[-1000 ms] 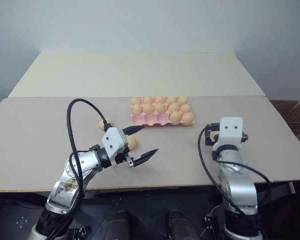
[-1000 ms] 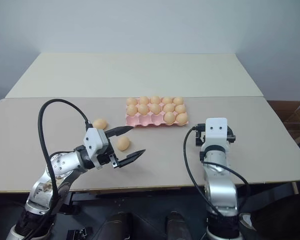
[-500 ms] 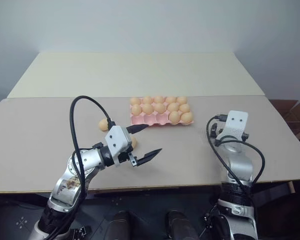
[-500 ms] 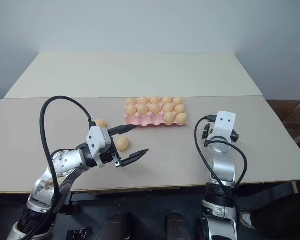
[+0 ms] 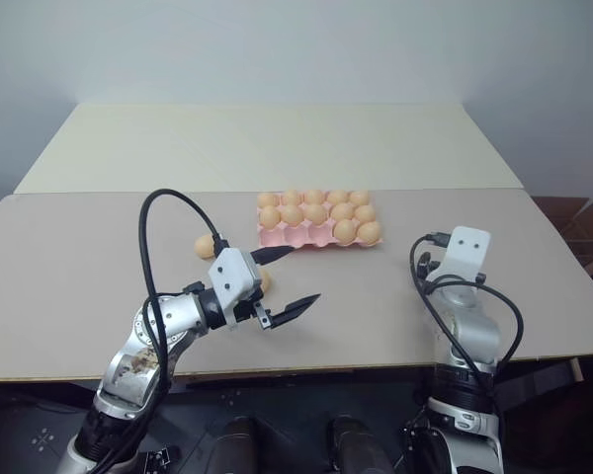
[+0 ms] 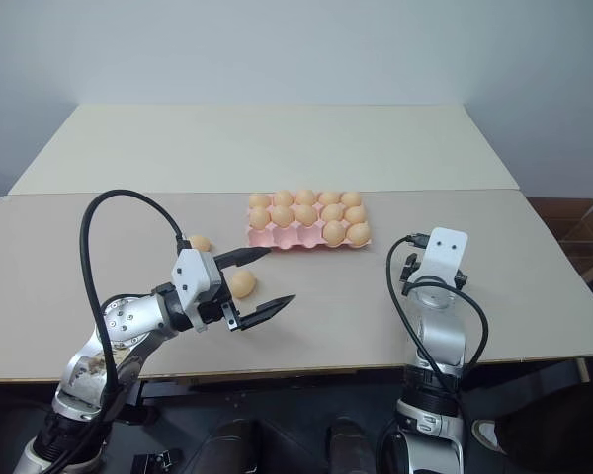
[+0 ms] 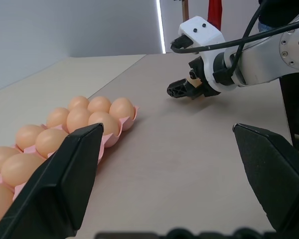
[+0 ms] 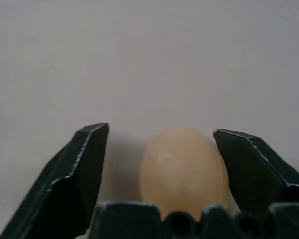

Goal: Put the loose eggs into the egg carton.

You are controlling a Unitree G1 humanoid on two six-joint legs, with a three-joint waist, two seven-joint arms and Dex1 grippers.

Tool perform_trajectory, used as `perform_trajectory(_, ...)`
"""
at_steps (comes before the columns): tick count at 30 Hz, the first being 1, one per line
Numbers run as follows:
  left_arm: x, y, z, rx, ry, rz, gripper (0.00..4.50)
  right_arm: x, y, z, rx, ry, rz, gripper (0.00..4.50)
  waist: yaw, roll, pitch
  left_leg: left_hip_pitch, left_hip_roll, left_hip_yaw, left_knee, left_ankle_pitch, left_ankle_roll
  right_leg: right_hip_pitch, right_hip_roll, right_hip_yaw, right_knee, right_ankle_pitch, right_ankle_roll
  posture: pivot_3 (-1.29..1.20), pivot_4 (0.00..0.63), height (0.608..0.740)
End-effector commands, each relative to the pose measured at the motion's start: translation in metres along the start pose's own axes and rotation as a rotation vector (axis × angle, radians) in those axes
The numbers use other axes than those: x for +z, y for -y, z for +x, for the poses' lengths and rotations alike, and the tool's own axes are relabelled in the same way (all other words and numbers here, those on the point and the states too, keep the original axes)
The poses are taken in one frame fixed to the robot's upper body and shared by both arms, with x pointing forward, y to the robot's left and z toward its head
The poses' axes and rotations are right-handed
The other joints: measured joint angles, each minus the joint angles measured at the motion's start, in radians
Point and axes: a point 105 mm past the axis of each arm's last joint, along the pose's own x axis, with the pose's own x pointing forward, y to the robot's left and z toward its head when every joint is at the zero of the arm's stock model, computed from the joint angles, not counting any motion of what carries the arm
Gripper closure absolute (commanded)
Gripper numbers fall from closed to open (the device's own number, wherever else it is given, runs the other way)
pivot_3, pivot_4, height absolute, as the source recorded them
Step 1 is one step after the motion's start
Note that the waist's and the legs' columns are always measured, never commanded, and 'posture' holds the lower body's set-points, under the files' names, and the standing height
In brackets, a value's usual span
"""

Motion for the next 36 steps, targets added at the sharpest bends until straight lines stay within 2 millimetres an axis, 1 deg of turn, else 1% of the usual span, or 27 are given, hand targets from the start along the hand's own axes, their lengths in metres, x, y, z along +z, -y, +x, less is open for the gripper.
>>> perform_trajectory(1, 0.015, -0.001, 0.000, 0.005, 0.045, 0.041, 0.00, 0.013, 0.001, -0.005, 0.001, 0.043, 0.001, 1.87, -0.001, 0.000, 0.000, 0.000, 0.000, 0.000, 0.000, 0.000, 0.000, 0.000, 0.000, 0.000, 0.000, 0.000, 0.000, 0.00, 0.150, 0.740)
perform_trajectory(3, 0.015, -0.001, -0.001, 0.007, 0.044, 0.040, 0.00, 0.013, 0.001, -0.004, 0.004, 0.047, -0.001, 2.54, -0.001, 0.000, 0.000, 0.000, 0.000, 0.000, 0.000, 0.000, 0.000, 0.000, 0.000, 0.000, 0.000, 0.000, 0.000, 0.00, 0.150, 0.740)
perform_trajectory(4, 0.014, -0.001, -0.001, 0.009, 0.043, 0.040, 0.00, 0.015, 0.000, -0.005, 0.011, 0.055, -0.005, 2.63, -0.001, 0.000, 0.000, 0.000, 0.000, 0.000, 0.000, 0.000, 0.000, 0.000, 0.000, 0.000, 0.000, 0.000, 0.000, 0.00, 0.150, 0.740)
perform_trajectory(7, 0.014, -0.002, -0.003, 0.021, 0.041, 0.037, 0.00, 0.022, -0.003, -0.010, 0.045, 0.089, -0.012, 2.67, -0.002, 0.000, 0.000, 0.000, 0.000, 0.000, 0.000, 0.000, 0.000, 0.000, 0.000, 0.000, 0.000, 0.000, 0.000, 0.00, 0.150, 0.740)
perform_trajectory(8, 0.014, -0.003, -0.005, 0.031, 0.039, 0.033, 0.00, 0.026, -0.006, -0.014, 0.066, 0.104, -0.011, 2.67, -0.002, 0.000, 0.000, 0.000, 0.000, 0.000, 0.000, 0.000, 0.000, 0.000, 0.000, 0.000, 0.000, 0.000, 0.000, 0.00, 0.150, 0.740)
perform_trajectory(10, 0.015, -0.007, -0.011, 0.067, 0.034, 0.029, 0.00, 0.038, -0.015, -0.028, 0.143, 0.156, -0.023, 2.69, -0.003, 0.000, 0.000, 0.000, 0.000, 0.000, 0.000, 0.000, 0.000, -0.001, 0.000, 0.000, 0.000, 0.000, 0.000, 0.00, 0.150, 0.740)
perform_trajectory(11, 0.015, -0.009, -0.013, 0.084, 0.030, 0.025, 0.00, 0.044, -0.021, -0.036, 0.190, 0.179, -0.020, 2.69, -0.003, 0.000, 0.000, 0.000, 0.000, 0.000, -0.001, 0.000, 0.000, -0.001, 0.000, 0.000, 0.000, 0.000, 0.000, 0.00, 0.150, 0.740)
perform_trajectory(14, 0.012, -0.017, -0.025, 0.139, -0.012, -0.002, 0.00, 0.065, -0.048, -0.070, 0.385, 0.277, -0.043, 2.69, -0.011, 0.000, 0.000, 0.000, 0.001, 0.000, -0.001, 0.000, 0.000, -0.001, 0.000, 0.000, 0.000, 0.000, 0.000, 0.00, 0.150, 0.740)
perform_trajectory(16, 0.010, -0.022, -0.032, 0.172, -0.049, -0.022, 0.00, 0.073, -0.064, -0.087, 0.505, 0.306, -0.059, 2.70, -0.015, 0.000, 0.000, 0.000, 0.001, -0.001, -0.001, 0.000, 0.000, 0.000, 0.000, 0.000, 0.000, 0.000, 0.000, 0.00, 0.150, 0.740)
perform_trajectory(18, 0.004, -0.023, -0.038, 0.180, -0.106, -0.034, 0.00, 0.079, -0.079, -0.099, 0.600, 0.334, -0.085, 2.70, -0.018, 0.000, 0.000, 0.001, 0.001, -0.002, -0.001, 0.000, 0.000, 0.000, 0.000, -0.001, 0.000, 0.000, 0.000, 0.00, 0.150, 0.740)
perform_trajectory(20, 0.000, -0.024, -0.042, 0.184, -0.152, -0.035, 0.00, 0.084, -0.094, -0.105, 0.675, 0.356, -0.109, 2.70, -0.020, 0.000, 0.000, 0.001, 0.001, -0.001, -0.001, 0.000, 0.000, 0.000, 0.000, -0.001, 0.000, 0.000, 0.000, 0.00, 0.150, 0.740)
perform_trajectory(25, -0.004, -0.025, -0.048, 0.208, -0.207, -0.052, 0.00, 0.081, -0.130, -0.103, 0.785, 0.335, -0.157, 2.70, -0.020, 0.000, 0.000, 0.001, 0.001, -0.001, -0.001, 0.000, 0.000, 0.000, 0.000, -0.001, 0.000, 0.000, 0.000, 0.00, 0.150, 0.740)
perform_trajectory(30, -0.008, -0.021, -0.054, 0.243, -0.233, -0.087, 0.00, 0.077, -0.159, -0.091, 0.811, 0.338, -0.211, 2.70, -0.021, 0.000, 0.000, 0.000, 0.000, -0.001, -0.001, 0.000, 0.000, -0.001, 0.000, -0.001, 0.000, 0.000, 0.000, 0.00, 0.150, 0.740)
perform_trajectory(32, -0.009, -0.019, -0.056, 0.250, -0.239, -0.094, 0.00, 0.077, -0.164, -0.088, 0.815, 0.345, -0.220, 2.70, -0.021, 0.000, 0.000, 0.000, 0.000, -0.001, -0.001, 0.000, 0.000, -0.001, 0.000, -0.001, 0.000, 0.000, 0.000, 0.00, 0.150, 0.740)
perform_trajectory(36, -0.010, -0.014, -0.058, 0.256, -0.243, -0.099, 0.00, 0.078, -0.167, -0.086, 0.824, 0.354, -0.217, 2.70, -0.019, 0.000, 0.000, 0.000, 0.000, -0.001, -0.001, 0.000, 0.000, -0.001, 0.000, -0.001, 0.000, 0.000, 0.000, 0.00, 0.150, 0.740)
